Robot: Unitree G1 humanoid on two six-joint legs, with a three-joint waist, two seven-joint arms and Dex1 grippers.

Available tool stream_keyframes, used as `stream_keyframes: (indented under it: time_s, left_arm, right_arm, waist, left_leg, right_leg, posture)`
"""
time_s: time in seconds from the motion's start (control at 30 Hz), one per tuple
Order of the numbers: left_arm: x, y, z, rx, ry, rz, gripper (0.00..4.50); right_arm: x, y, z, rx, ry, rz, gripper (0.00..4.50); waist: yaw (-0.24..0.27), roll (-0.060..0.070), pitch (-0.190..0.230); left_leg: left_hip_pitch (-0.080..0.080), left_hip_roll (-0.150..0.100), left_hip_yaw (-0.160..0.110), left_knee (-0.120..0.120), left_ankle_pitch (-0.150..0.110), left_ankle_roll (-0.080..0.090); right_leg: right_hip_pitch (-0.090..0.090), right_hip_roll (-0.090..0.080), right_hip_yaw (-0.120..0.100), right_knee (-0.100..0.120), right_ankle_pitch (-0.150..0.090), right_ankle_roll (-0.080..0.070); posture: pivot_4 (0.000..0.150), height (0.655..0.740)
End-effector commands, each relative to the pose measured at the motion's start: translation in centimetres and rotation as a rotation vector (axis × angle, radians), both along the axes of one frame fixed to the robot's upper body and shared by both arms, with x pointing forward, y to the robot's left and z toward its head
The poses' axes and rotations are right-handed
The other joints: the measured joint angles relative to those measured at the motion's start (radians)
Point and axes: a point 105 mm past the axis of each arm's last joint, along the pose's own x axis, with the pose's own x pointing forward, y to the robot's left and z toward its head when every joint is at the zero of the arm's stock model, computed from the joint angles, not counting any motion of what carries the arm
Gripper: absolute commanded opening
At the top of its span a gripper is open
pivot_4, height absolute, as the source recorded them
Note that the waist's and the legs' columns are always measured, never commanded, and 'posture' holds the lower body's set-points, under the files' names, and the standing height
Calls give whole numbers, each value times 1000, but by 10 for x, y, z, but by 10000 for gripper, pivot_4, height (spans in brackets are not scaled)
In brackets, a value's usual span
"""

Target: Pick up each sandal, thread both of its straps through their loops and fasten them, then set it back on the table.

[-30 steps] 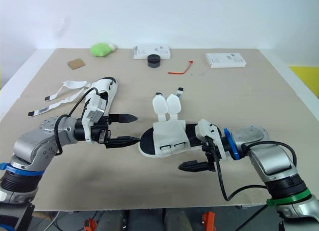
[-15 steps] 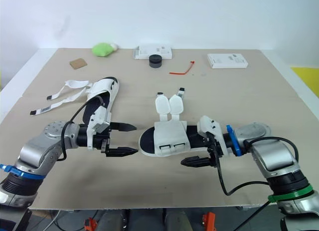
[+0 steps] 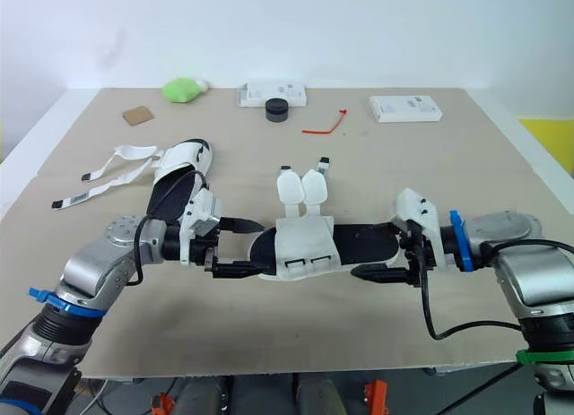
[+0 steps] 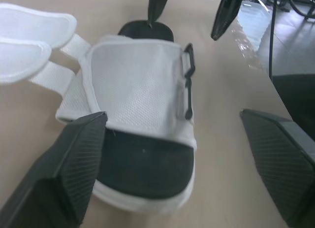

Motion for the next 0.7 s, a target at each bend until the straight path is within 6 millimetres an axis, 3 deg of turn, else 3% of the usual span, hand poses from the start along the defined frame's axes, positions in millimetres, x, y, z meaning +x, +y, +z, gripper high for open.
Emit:
stream_keyframes:
  time_s: [0.03, 0.2, 0.43, 0.57, 0.7]
  left_arm:
    - [0, -4, 7, -9, -6, -10, 26996]
    - [-3, -6, 2, 5, 21, -23, 634]
    - [8, -12, -7, 46, 33, 22, 634]
    - [-5, -16, -8, 70, 11, -65, 634]
    - [6, -15, -15, 94, 23, -5, 634]
  right_arm:
    - [2, -7, 16, 12, -60, -37, 45000]
    - [0, -8, 14, 14, -66, -52, 45000]
    - [-2, -9, 17, 20, -75, -69, 45000]
    - [-3, -10, 18, 25, -78, -79, 45000]
    - [-6, -10, 17, 25, -76, -83, 45000]
  waist:
    - [0, 0, 0]
    - [0, 0, 0]
    - [0, 0, 0]
    - [0, 0, 0]
    - [0, 0, 0]
  left_leg:
    - [0, 0, 0, 0, 0, 0]
    - [0, 0, 1, 0, 0, 0]
    - [0, 0, 1, 1, 0, 0]
    - [0, 0, 2, 1, 0, 0]
    - [0, 0, 2, 1, 0, 0]
  right_leg:
    - [0, 0, 0, 0, 0, 0]
    - [0, 0, 1, 0, 1, 3]
    - [0, 0, 1, 0, 1, 2]
    - [0, 0, 2, 0, 2, 2]
    - [0, 0, 2, 0, 2, 3]
  posture:
    - [1500, 7400]
    - [1500, 7400]
    - [1500, 7400]
    - [1500, 7400]
    - [1500, 7400]
